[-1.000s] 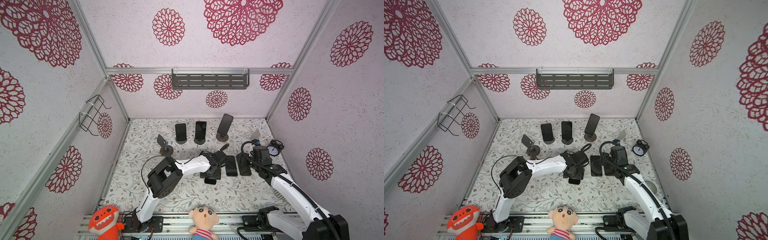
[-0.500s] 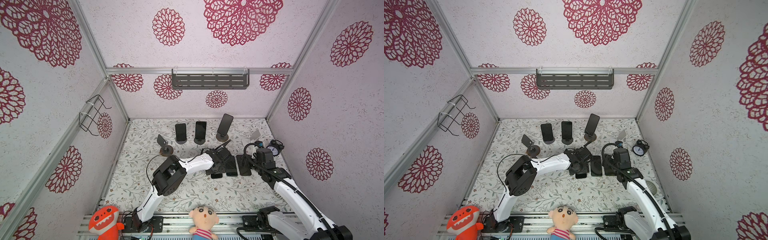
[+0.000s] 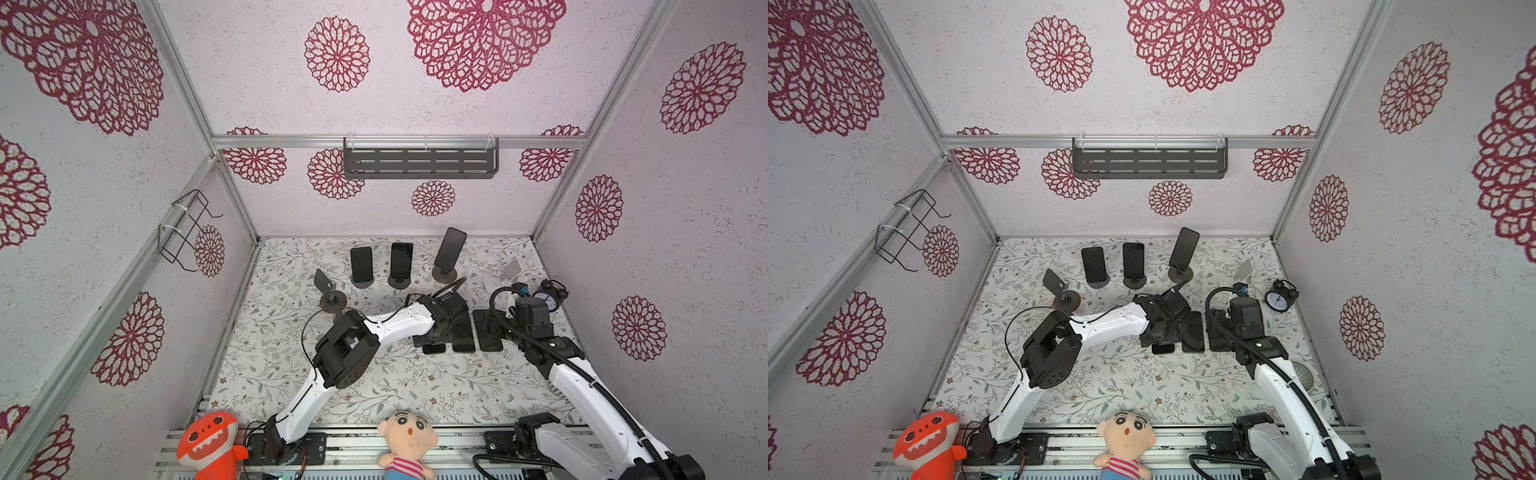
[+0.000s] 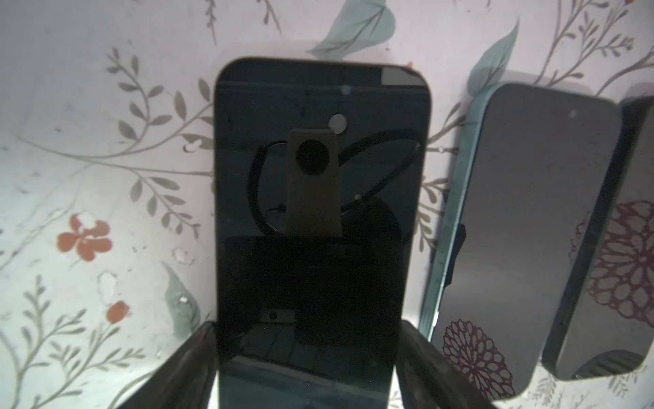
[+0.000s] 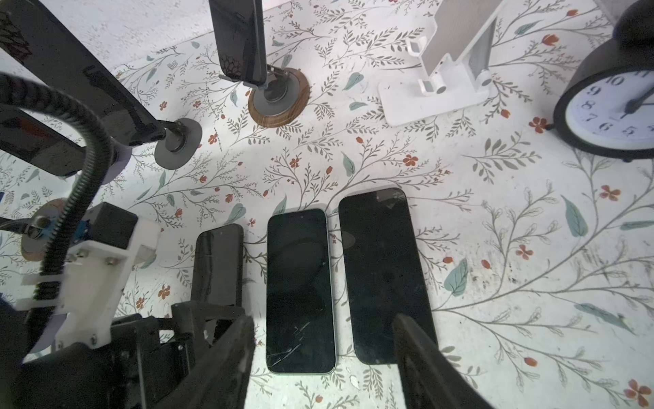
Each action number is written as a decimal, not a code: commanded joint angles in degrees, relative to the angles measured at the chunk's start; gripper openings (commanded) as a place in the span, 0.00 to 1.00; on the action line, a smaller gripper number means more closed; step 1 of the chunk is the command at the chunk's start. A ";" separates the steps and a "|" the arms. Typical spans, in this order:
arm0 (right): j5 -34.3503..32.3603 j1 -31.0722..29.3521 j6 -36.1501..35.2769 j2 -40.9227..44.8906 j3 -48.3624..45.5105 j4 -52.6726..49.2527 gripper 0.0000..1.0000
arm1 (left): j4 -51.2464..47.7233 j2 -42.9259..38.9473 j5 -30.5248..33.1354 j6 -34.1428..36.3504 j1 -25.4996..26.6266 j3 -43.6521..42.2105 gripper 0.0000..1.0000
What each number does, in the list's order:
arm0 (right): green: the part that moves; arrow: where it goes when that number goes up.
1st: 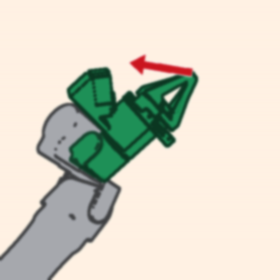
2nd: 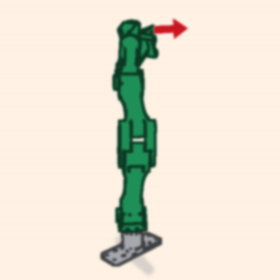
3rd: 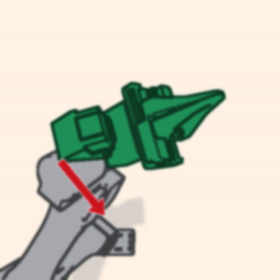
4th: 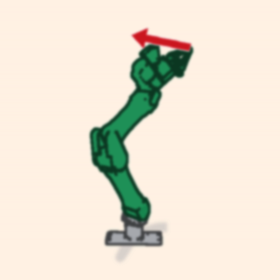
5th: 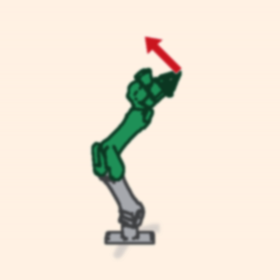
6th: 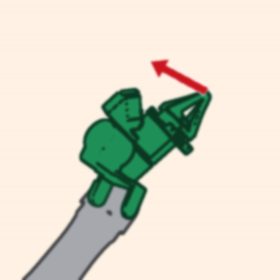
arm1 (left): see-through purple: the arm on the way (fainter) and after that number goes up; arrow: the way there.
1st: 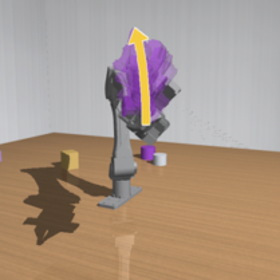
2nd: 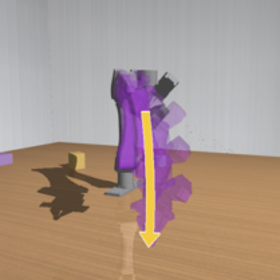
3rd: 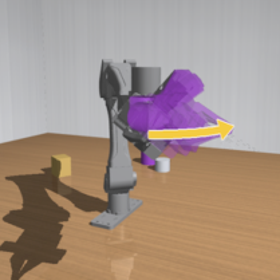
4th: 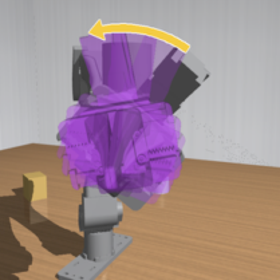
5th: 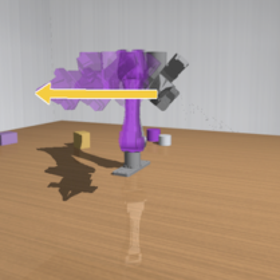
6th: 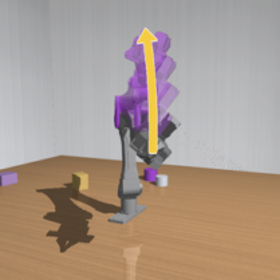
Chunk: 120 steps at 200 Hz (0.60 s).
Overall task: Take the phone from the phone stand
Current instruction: 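Lower held phone flat beside the teal phone and open left gripper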
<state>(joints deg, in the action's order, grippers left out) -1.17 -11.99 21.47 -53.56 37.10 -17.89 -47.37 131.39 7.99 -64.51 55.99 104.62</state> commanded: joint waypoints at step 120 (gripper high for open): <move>1.81 1.00 -0.50 -2.34 0.52 3.37 0.67 | -0.13 1.59 -2.58 3.91 -0.18 -1.29 0.92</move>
<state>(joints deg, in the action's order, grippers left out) 0.30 -11.40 21.43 -56.21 37.10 -16.05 -47.18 131.39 6.46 -60.60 56.01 104.68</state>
